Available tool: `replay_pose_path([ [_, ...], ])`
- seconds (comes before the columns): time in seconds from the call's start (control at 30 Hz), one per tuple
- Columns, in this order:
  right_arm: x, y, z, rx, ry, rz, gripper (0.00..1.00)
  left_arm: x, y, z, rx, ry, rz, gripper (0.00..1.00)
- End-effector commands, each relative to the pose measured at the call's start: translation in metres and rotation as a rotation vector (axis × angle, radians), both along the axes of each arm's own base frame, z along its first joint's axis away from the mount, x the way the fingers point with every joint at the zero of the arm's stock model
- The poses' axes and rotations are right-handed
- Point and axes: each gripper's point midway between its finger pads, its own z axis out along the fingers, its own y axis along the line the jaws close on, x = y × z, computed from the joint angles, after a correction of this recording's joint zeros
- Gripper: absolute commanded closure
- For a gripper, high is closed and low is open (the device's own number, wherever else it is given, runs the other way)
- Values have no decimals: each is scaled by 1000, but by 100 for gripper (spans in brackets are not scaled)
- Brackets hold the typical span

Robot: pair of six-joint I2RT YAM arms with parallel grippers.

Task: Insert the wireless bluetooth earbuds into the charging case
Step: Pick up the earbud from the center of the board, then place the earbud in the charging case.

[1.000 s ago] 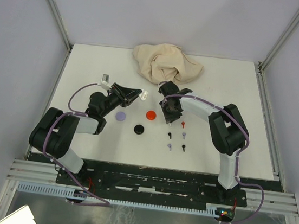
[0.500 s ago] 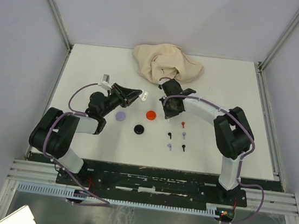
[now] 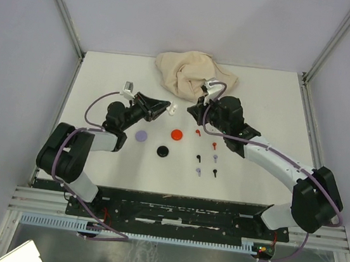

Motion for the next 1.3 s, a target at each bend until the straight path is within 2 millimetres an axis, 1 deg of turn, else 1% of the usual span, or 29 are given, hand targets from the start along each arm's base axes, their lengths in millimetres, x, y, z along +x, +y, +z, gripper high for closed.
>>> replay_pose_path([
  [0.0, -5, 18, 52, 134, -237, 114, 98, -3, -14, 21, -63, -2, -76, 97],
  [0.1, -12, 20, 60, 153, -326, 160, 98, -6, -23, 23, -66, 3, -108, 97],
  [0.17, -17, 20, 62, 155, -368, 184, 98, -8, -28, 22, -68, 10, -127, 97],
  [0.33, -22, 24, 65, 158, -403, 220, 98, -8, -35, 15, -75, 39, -150, 97],
  [0.5, -27, 28, 64, 150, -426, 246, 98, -8, -41, 13, -83, 55, -171, 97],
  [0.63, -30, 31, 55, 116, -419, 269, 98, -8, -43, 15, -94, 64, -179, 97],
  [0.87, -29, 31, 38, 62, -410, 263, 98, -9, -45, 19, -130, 91, -196, 97],
  [1.27, -21, 27, 27, 18, -412, 228, 98, -14, -48, 29, -157, 97, -228, 97],
])
